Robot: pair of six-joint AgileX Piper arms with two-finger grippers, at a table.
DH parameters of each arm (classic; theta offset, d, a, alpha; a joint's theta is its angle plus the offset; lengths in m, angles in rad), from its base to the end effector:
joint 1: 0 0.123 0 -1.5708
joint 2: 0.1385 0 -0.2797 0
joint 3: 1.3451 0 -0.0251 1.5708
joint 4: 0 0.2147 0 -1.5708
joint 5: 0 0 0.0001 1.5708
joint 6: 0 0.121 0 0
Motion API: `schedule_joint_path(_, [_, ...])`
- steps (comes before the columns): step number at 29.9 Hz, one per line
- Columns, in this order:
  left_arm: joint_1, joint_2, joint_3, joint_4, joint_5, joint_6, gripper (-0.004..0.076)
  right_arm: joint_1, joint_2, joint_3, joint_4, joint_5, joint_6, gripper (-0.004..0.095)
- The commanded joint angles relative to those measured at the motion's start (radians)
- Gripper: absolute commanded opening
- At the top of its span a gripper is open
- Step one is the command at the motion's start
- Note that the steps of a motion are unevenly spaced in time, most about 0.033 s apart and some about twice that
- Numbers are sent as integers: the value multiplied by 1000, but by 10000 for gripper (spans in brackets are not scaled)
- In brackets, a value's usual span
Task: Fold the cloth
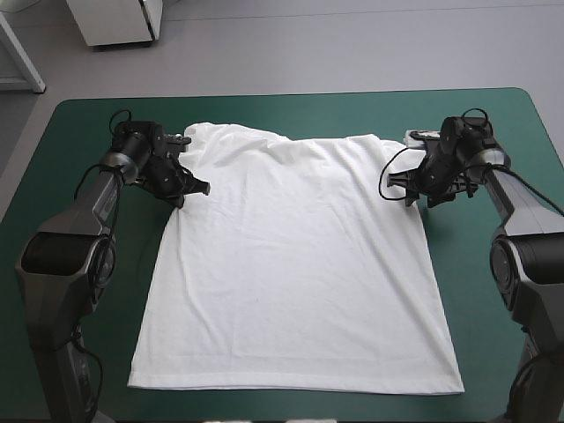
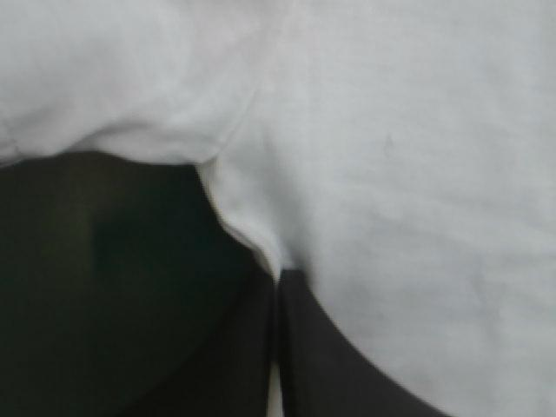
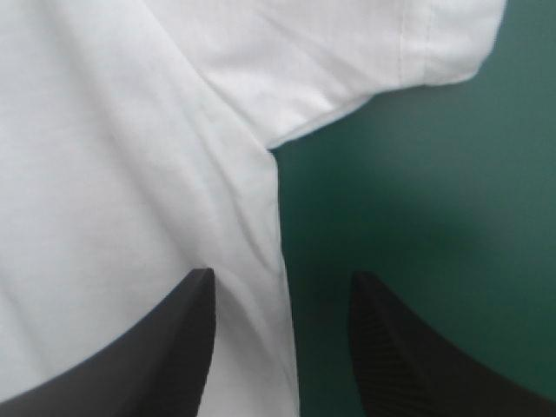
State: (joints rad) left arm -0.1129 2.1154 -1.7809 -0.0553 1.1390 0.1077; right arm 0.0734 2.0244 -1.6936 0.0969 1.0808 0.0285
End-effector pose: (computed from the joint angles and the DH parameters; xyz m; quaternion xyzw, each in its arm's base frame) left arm 0.4097 -0.0526 0.1929 0.1004 0.9903 -0.0263 0.0920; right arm 0.3982 0.0396 0.2108 -0.0049 0.9914 0.0514 0.1203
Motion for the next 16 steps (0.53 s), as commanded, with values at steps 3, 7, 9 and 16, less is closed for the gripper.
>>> schedule_joint_path(3, [-14,-14,-2,-75,-54,0,-22,34,7,-74,-41,32,15,445])
schedule_joint_path(7, [-14,-14,-2,-81,-64,0,-22,53,32,-74,-43,58,22,362])
schedule_joint_path(9, [-14,-14,-2,-83,-67,0,-22,64,40,-74,-46,68,22,235])
schedule_joint_path(16, [-14,-14,-2,-95,-71,5,-22,75,39,-74,-67,89,22,-17])
